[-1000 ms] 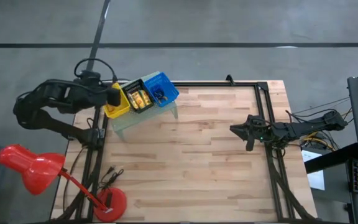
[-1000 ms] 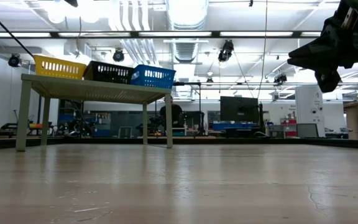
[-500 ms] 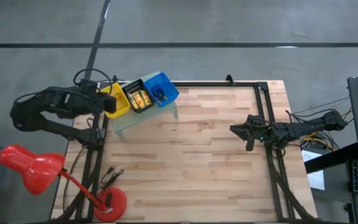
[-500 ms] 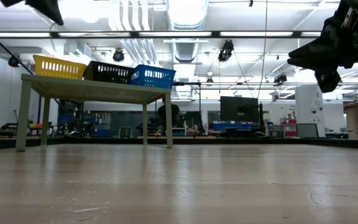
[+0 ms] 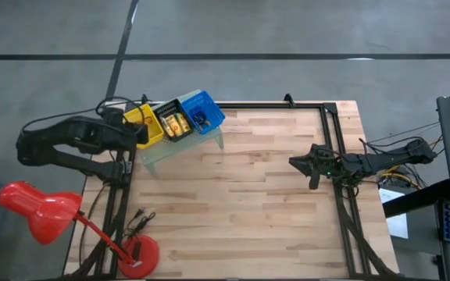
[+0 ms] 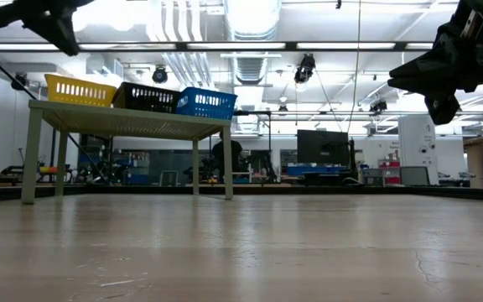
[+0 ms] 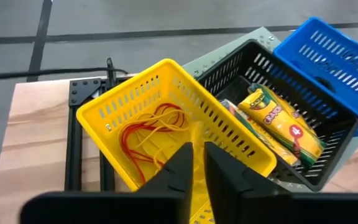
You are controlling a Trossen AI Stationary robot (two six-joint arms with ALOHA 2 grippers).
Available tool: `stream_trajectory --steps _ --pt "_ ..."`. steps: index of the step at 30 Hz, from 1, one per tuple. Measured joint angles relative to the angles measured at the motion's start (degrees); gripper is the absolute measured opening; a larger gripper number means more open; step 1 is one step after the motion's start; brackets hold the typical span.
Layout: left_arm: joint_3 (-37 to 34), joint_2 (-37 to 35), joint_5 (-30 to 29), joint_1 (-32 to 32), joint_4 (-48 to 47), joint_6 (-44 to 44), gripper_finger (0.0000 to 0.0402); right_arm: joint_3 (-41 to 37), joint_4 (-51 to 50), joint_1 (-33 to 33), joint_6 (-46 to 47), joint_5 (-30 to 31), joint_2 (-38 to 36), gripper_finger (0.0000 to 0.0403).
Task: Pick & Place Office Desk Supplies
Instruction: Put the yellow rubber band into the yellow basket on the shelf, then return to Home Position
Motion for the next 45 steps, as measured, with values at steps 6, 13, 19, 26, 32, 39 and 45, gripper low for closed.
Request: stream_trajectory --steps 6,13,19,26,32,39,45 --pt "-1.20 0.00 0.19 0.00 0.09 -2.58 0.0101 0.00 0.00 0.00 0.00 0.00 0.00 0.0068" --pt "-1.14 0.00 0.19 0.00 0.21 -2.55 0.0161 0.00 0.00 0.00 0.00 0.00 0.00 0.0068" --pt "-1.14 0.00 0.19 -0.04 0.24 -2.49 0.0183 0.00 0.00 0.00 0.00 0.00 0.00 0.0068" --pt "-1.14 0.00 0.19 -0.04 2.00 -2.08 0.0183 0.00 0.00 0.00 0.00 0.00 0.00 0.0068" --pt "-1.14 0.00 -0.26 -0.02 9.60 6.46 0.0158 0.00 0.00 0.00 0.00 0.00 0.00 0.0068" --pt "-1.14 0.00 -3.77 -0.02 20.60 20.13 0.0104 0.00 0.00 0.00 0.00 0.00 0.00 0.0068" --pt "-1.14 0.00 -5.01 0.00 32.41 34.27 0.0053 0.00 0.00 0.00 0.00 0.00 0.00 0.0068"
